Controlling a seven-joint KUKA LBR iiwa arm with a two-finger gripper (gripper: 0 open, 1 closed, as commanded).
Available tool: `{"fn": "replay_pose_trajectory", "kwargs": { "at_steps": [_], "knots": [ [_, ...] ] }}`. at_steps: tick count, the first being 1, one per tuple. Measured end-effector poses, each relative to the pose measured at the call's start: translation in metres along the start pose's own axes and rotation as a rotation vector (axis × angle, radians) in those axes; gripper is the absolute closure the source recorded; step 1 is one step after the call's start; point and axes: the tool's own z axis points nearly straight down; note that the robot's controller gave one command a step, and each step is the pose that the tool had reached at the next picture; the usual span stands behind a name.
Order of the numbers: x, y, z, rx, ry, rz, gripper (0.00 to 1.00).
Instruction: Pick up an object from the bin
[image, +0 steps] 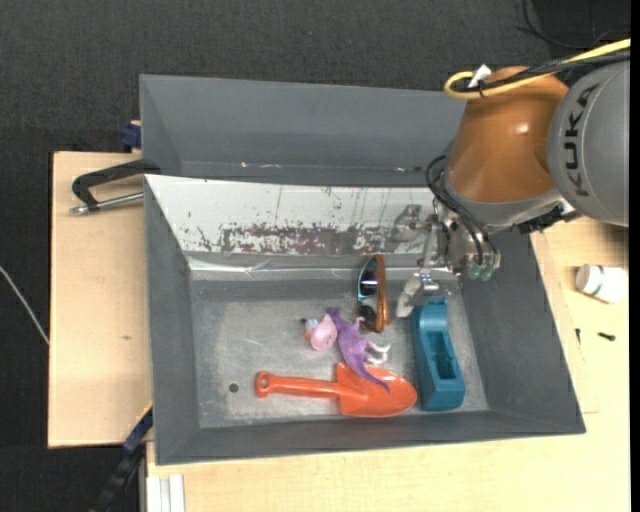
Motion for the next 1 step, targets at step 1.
{"fn": "replay_pose_trajectory", "kwargs": {
  "at_steps": [1],
  "knots": [
    [0.0236, -0.0184, 0.029, 0.0, 0.012, 0.144, 0.0]
  ]
}}
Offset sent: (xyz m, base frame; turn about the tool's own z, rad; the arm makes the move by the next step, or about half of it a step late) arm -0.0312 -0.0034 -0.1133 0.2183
